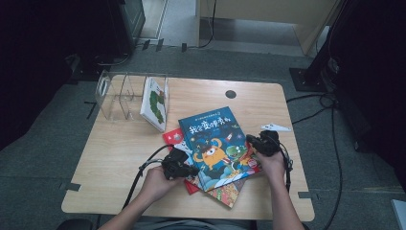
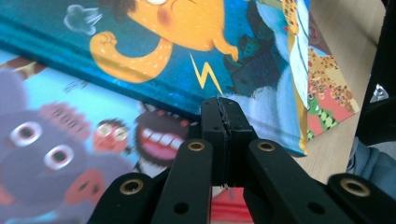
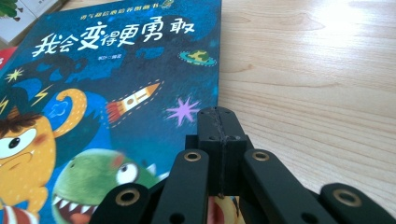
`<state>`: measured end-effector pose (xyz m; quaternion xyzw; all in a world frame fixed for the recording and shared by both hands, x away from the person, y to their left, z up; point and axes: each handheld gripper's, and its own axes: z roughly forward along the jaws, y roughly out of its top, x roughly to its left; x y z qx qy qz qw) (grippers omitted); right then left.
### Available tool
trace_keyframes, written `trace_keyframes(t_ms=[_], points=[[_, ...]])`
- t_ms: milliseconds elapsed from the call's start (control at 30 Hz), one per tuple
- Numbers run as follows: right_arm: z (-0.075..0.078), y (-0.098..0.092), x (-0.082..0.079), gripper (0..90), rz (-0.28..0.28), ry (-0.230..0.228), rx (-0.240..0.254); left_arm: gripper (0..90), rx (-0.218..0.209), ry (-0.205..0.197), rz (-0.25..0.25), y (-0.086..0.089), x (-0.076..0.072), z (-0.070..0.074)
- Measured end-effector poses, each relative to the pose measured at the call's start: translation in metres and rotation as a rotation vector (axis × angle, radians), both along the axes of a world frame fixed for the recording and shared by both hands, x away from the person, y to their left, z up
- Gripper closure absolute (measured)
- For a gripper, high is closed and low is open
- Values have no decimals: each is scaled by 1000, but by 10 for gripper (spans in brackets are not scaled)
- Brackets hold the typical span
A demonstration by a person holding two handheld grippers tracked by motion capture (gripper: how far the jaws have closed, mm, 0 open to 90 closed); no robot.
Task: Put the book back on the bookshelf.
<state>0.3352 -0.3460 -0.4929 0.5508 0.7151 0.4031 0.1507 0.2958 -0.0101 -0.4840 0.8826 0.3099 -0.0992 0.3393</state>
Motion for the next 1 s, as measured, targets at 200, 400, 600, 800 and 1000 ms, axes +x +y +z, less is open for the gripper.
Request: trace_keyframes(t_ms=[200, 400, 600, 800, 1000], points=[[3, -4, -9, 900, -12, -15, 3, 900, 0, -9, -28, -12, 0, 0], [2, -9, -21, 900, -19, -25, -7, 892, 10, -16, -63, -22, 1, 1], [-1, -16, -36, 900, -25, -25, -19, 875, 21, -30, -3, -3, 23, 13], [-2, -21, -50, 900, -30, -18, -38, 852, 8, -39, 90, 26, 50, 25], [-3, -25, -65, 900, -46, -21, -38, 833, 19, -43, 135, 43, 69, 30]])
